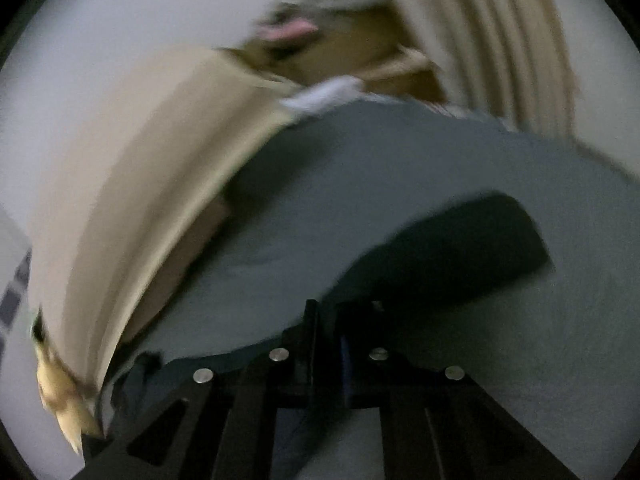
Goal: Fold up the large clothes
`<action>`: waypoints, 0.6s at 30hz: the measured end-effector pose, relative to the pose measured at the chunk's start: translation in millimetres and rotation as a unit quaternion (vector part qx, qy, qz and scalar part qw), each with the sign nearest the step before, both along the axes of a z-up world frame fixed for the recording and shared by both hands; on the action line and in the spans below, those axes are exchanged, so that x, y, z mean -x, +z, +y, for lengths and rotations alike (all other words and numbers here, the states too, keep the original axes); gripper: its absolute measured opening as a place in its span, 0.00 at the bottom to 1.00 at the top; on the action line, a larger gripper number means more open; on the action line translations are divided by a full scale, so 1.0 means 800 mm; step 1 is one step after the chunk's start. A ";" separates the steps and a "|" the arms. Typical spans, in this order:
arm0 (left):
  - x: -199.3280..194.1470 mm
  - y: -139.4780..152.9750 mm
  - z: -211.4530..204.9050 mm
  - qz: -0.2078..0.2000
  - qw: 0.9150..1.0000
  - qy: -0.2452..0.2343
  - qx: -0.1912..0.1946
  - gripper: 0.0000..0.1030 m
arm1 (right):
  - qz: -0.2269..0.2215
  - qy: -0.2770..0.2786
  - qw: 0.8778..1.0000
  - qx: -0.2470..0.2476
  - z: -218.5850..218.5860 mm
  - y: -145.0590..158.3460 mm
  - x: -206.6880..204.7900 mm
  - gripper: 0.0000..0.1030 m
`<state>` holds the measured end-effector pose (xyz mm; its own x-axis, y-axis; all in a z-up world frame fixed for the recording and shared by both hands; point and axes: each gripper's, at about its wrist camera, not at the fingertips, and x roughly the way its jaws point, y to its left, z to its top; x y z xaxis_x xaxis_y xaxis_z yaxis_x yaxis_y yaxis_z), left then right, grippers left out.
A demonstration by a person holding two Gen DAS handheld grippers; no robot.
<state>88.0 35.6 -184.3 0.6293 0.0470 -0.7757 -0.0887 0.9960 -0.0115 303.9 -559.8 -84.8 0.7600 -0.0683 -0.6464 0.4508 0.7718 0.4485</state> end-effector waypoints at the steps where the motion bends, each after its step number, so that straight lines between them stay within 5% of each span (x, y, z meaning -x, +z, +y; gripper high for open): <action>1: 0.001 0.000 0.000 0.000 1.000 0.000 0.001 1.00 | -0.007 0.014 1.000 0.015 0.017 0.016 -0.002 0.10; 7: 0.003 0.001 0.000 -0.001 1.000 0.000 0.004 1.00 | -0.059 0.156 0.981 0.097 0.205 0.098 -0.003 0.10; 14: 0.003 0.002 0.000 -0.003 1.000 0.000 0.008 1.00 | -0.006 0.257 0.959 0.120 0.374 0.045 -0.022 0.11; 16: 0.003 0.002 0.001 -0.003 1.000 0.000 0.009 1.00 | 0.021 0.280 0.951 0.127 0.410 0.019 -0.029 0.21; 18: 0.003 0.002 0.001 -0.003 1.000 0.000 0.010 1.00 | 0.051 0.302 0.944 0.125 0.434 -0.004 -0.036 0.56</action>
